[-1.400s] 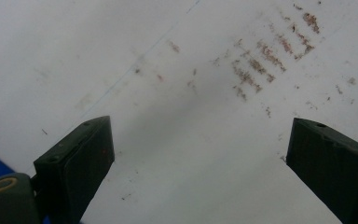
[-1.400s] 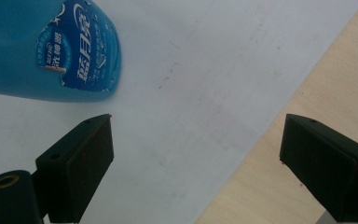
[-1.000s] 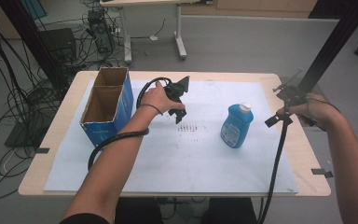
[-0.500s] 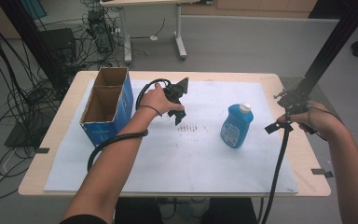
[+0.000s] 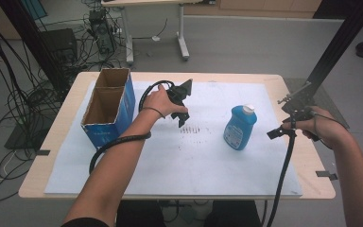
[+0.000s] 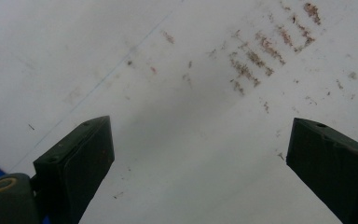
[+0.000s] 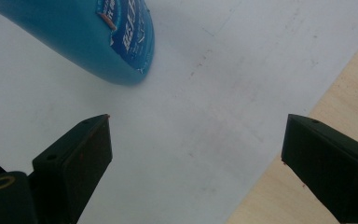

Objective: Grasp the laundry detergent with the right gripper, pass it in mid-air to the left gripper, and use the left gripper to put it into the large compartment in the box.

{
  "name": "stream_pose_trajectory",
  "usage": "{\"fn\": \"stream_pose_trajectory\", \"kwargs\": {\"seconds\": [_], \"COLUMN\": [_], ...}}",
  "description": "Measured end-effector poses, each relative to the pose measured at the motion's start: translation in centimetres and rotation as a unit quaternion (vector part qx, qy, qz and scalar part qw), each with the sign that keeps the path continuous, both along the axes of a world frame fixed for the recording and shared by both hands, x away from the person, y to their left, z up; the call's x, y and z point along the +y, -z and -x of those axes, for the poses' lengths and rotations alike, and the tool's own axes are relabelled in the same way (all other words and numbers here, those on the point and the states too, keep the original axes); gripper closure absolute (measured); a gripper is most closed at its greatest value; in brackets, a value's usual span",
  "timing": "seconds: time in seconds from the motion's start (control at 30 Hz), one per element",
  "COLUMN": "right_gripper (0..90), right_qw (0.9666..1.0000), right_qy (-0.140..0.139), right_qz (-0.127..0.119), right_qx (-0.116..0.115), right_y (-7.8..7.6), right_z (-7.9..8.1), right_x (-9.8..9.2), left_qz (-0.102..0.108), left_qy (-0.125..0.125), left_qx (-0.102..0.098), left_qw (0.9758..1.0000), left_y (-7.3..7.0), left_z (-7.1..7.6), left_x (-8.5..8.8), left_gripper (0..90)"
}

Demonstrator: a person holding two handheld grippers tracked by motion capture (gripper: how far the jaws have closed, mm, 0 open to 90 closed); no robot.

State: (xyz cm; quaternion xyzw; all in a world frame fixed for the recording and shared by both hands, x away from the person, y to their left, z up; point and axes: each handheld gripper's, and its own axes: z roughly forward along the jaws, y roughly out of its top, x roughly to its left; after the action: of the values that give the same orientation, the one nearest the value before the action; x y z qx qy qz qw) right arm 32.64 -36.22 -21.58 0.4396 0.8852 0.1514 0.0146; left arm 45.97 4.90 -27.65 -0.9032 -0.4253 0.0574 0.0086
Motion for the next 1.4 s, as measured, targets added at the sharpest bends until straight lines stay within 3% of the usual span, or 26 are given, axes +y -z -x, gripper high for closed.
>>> {"fn": "stream_pose_trajectory", "kwargs": {"seconds": [0.37, 1.4], "right_gripper": [7.3, 5.5], "right_qw": [1.0000, 0.9976], "right_qy": [-0.002, -0.006], "right_qz": [-0.001, -0.049], "right_qx": [-0.007, -0.048], "right_y": [0.2, 2.4], "right_z": [0.8, 4.4], "right_x": [-0.1, -1.1], "left_qz": [0.003, 0.010], "left_qy": [0.001, -0.001], "left_qx": [0.001, 0.002], "left_qw": [1.0000, 0.9999], "left_y": [0.0, -0.1], "left_z": [0.1, 0.3], "left_x": [0.0, 0.2], "left_gripper": [7.6, 7.5]}}
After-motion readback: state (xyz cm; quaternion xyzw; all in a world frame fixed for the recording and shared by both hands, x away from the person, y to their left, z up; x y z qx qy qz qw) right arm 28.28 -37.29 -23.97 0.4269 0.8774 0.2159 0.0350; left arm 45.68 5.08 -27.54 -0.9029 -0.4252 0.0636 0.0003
